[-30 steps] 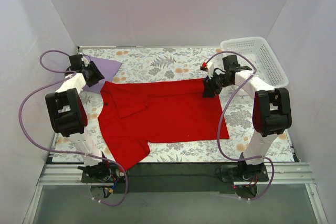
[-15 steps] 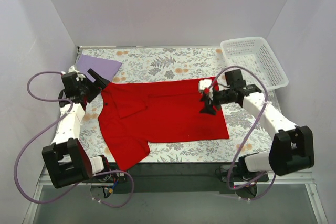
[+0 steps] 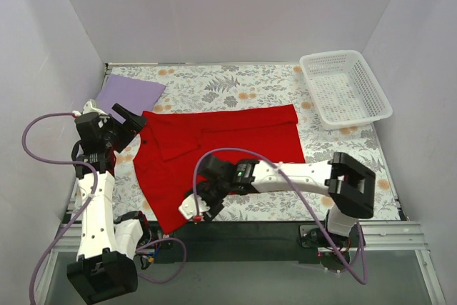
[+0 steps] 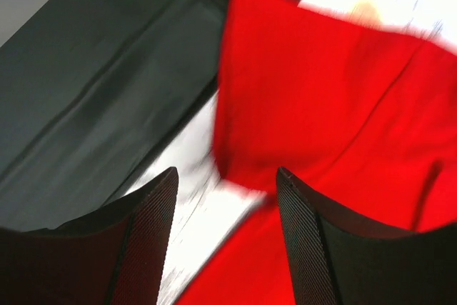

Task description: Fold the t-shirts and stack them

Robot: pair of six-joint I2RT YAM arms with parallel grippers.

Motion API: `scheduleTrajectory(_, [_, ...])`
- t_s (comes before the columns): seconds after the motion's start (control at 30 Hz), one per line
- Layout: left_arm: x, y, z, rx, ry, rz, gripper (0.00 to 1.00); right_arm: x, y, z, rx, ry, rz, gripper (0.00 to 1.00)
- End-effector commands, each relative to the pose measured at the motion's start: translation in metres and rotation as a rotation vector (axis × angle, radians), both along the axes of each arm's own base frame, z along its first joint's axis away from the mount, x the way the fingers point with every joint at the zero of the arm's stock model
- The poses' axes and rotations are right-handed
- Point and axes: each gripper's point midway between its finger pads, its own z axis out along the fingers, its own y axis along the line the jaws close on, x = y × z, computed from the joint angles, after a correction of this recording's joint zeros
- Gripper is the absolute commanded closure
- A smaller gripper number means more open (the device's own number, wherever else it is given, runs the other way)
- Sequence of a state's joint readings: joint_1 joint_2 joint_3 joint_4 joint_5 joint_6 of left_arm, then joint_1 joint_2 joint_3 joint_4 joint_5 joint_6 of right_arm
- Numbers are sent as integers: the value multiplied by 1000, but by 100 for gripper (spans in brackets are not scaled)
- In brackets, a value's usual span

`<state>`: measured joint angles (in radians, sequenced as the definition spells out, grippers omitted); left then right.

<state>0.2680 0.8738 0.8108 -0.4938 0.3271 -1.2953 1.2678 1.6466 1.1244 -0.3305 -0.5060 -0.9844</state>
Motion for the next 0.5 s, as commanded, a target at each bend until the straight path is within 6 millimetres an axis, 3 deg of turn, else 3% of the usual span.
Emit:
scheduleTrajectory(0.0, [-16, 16, 5, 39, 59, 113, 18, 6, 48, 10, 74, -104, -62, 37])
scheduleTrajectory(0.2, [-22, 27, -1, 66, 88, 180, 18, -1, 67, -22, 36, -106, -82, 38])
scheduleTrajectory(0.47, [-27, 26, 0, 88, 89, 179, 19, 8, 68, -58, -31, -126, -120, 40])
